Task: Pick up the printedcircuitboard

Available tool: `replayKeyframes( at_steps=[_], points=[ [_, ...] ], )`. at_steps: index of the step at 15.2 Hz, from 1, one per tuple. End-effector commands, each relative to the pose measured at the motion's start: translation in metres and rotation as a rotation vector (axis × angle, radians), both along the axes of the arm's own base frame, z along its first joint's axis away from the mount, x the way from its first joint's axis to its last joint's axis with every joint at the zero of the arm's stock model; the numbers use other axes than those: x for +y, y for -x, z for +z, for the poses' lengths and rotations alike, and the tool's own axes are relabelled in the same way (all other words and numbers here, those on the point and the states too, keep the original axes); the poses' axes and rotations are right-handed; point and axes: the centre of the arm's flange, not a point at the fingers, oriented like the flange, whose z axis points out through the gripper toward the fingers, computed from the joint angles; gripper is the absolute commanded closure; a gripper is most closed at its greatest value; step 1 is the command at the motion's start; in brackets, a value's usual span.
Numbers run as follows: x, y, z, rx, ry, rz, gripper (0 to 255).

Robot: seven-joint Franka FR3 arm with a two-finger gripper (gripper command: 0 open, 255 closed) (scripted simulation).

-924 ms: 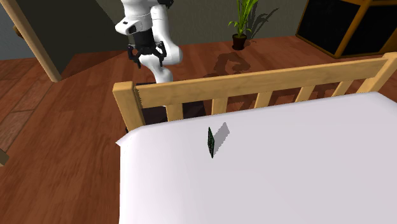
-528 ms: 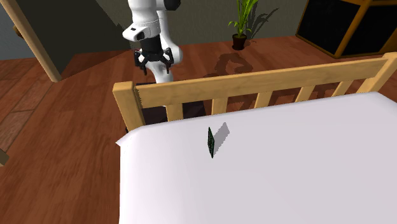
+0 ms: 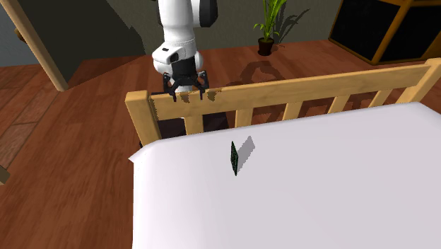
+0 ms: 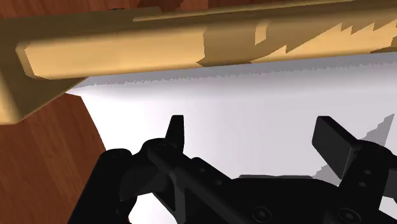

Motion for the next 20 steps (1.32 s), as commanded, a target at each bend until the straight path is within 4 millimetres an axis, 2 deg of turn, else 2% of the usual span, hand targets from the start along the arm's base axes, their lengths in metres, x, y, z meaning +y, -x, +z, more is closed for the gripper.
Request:
replayKeyframes(
  at_steps=[1, 18, 20],
  points=[
    [0.015, -0.02, -0.006, -0.014, 0.003, 0.003, 0],
    [0.135, -0.192, -0.043, -0.117, 0.032, 0.033, 0],
    [0.138, -0.195, -0.049, -0.119, 0.033, 0.034, 0]
  ],
)
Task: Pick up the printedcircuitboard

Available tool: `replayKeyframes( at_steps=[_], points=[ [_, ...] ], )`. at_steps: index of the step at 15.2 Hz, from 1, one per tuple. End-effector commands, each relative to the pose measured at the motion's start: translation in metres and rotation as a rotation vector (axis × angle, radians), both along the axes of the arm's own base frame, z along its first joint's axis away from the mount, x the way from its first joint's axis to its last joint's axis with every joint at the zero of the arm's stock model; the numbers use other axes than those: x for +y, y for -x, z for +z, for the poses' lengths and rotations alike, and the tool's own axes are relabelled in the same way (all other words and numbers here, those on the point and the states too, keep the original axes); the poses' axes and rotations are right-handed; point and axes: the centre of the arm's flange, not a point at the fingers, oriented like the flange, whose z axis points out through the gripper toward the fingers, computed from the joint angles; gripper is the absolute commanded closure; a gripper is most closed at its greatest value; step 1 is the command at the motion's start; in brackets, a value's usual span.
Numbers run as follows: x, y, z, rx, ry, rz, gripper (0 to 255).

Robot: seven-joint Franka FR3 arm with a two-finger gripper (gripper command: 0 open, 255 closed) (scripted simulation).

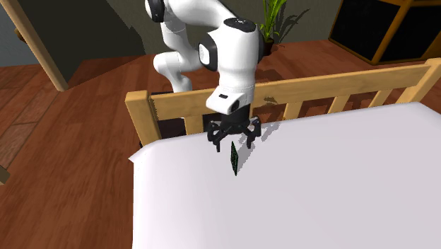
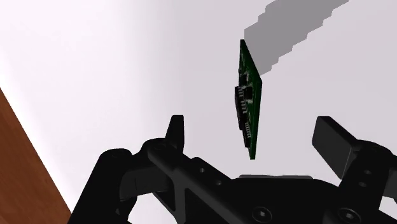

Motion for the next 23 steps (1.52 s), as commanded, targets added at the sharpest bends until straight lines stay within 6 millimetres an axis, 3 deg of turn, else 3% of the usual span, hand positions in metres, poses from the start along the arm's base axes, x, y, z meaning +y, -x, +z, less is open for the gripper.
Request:
replayKeyframes(
  at_steps=[1, 6, 8, 9, 18, 23],
  points=[
    [0.002, -0.002, -0.009, -0.003, 0.0, 0.001, 0],
    [0.002, -0.002, -0.039, -0.003, 0.0, 0.001, 0],
    [0.002, -0.002, -0.039, -0.003, 0.0, 0.001, 0],
    [0.002, -0.002, -0.038, -0.003, 0.0, 0.0, 255],
    [0.002, -0.002, -0.039, -0.003, 0.0, 0.001, 255],
    [0.002, -0.002, -0.012, -0.003, 0.0, 0.001, 255]
  ],
)
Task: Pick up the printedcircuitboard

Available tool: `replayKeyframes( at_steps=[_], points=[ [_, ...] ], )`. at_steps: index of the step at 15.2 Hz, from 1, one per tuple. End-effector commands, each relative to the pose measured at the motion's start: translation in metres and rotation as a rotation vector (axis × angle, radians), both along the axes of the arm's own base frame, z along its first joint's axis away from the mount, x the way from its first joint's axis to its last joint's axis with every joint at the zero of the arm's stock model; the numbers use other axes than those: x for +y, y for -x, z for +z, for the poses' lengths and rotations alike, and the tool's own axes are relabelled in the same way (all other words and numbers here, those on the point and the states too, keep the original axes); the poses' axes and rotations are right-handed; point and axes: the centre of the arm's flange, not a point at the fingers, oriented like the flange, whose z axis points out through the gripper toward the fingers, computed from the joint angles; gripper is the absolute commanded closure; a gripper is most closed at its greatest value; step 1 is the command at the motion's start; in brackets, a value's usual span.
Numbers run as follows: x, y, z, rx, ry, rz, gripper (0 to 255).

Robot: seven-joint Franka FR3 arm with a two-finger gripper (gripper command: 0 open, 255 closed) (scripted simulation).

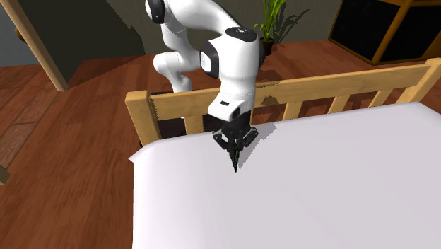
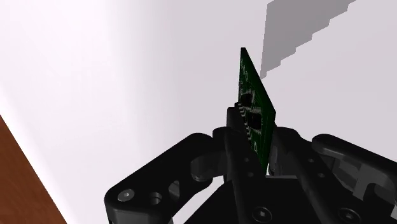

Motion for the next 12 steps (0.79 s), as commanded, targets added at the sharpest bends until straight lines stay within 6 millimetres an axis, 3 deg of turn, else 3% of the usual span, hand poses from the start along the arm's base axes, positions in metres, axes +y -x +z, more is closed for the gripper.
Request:
replayKeyframes(
  at_steps=[1, 10, 12],
  points=[
    [-0.001, 0.0, 0.011, 0.0, 0.0, 0.0, 255],
    [-0.001, 0.0, 0.058, 0.0, 0.0, 0.0, 255],
    [-0.001, 0.0, 0.059, 0.0, 0.0, 0.0, 255]
  ],
)
